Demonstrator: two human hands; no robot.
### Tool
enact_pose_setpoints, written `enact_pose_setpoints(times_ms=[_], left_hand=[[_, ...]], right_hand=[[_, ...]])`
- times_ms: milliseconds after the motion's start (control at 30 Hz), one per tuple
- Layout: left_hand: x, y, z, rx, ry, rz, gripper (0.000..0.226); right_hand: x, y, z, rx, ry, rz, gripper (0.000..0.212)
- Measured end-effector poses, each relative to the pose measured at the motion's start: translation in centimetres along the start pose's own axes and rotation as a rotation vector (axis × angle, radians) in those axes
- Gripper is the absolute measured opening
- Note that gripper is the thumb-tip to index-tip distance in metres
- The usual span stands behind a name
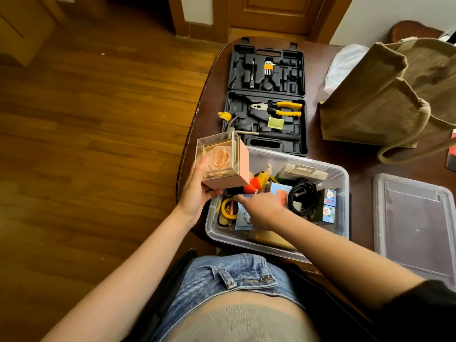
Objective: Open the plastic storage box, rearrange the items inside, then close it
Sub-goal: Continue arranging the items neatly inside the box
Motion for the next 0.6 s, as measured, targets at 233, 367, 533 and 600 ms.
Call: enact_pose_setpoints(times_ms=[233, 367, 533, 600], left_hand=[[0.1, 0.0, 0.1, -0.004, 0.005, -0.020, 0.063], [0.1, 0.1, 0.0, 0.000, 0.003, -0.010, 0.061], [-0.1, 0.5, 0.1, 0.059, 0.014, 0.028, 0.049], [0.0, 0.6, 0.1, 0.075, 0.015, 0.039, 0.047]], right_hand=[[-0.8, 0.5, 1.0, 0.153, 0.088, -0.018, 0.027], [1.5, 2.4, -0.5, -0.111, 0.104, -0.146, 0.013], [7.4, 3.9, -4.4, -0.661, 0.076, -0.547, 0.013], [8.4, 3.7, -7.2, -0.859, -0.108, -0.687, 0.011]])
Point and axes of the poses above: each hand's wrist, its own x-axis away from the middle knuckle, its own y-axis out of the back of the hand, z = x × y, the point moved 6 cm from there along -x, towards the middle knuckle, and after that the axes turned 11 degrees about -x, right-handed, at the moved point
